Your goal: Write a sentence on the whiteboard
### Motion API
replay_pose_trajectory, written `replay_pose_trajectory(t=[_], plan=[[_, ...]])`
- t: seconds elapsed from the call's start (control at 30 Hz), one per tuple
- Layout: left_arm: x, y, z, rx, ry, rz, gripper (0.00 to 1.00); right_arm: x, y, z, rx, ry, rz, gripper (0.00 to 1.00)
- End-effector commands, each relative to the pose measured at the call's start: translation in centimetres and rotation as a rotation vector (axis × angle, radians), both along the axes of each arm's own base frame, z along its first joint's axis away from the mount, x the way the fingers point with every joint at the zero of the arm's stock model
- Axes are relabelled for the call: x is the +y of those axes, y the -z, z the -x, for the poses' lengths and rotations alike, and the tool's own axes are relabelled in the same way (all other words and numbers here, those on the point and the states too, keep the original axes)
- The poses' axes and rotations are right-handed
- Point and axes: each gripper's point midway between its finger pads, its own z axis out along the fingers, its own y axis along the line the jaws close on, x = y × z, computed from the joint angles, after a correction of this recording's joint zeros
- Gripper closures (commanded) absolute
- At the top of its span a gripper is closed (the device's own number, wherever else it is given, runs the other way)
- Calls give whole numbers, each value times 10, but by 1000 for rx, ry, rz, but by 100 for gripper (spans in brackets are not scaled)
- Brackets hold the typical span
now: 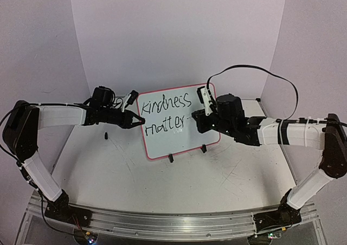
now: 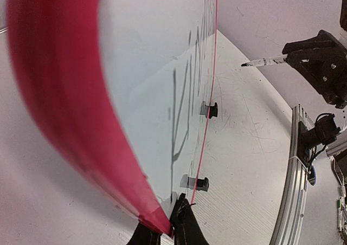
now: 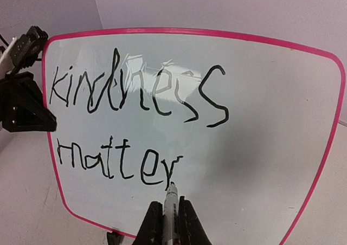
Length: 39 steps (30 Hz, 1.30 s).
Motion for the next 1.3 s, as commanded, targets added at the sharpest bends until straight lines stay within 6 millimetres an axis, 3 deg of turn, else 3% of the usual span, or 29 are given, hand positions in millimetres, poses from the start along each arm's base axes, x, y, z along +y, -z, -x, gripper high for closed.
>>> replay_pose_trajectory(t=[0.0, 0.23, 0.87, 1.03, 1.27], plan=[[27, 10, -34, -126, -158, -164, 100, 5, -10, -9, -70, -38, 53, 100], [28, 11, -36, -135, -169, -179, 100, 12, -11, -9, -67, -60, 45, 100], [27, 13, -36, -145, -180, -199, 100, 0, -4, -18, -46, 5, 38, 100], [26, 12, -36, -145, -178, -197, 100, 9, -5, -19, -37, -34, 15, 100], [26, 13, -36, -144, -177, -198, 100, -1, -3, -24, -48, 13, 27, 100]])
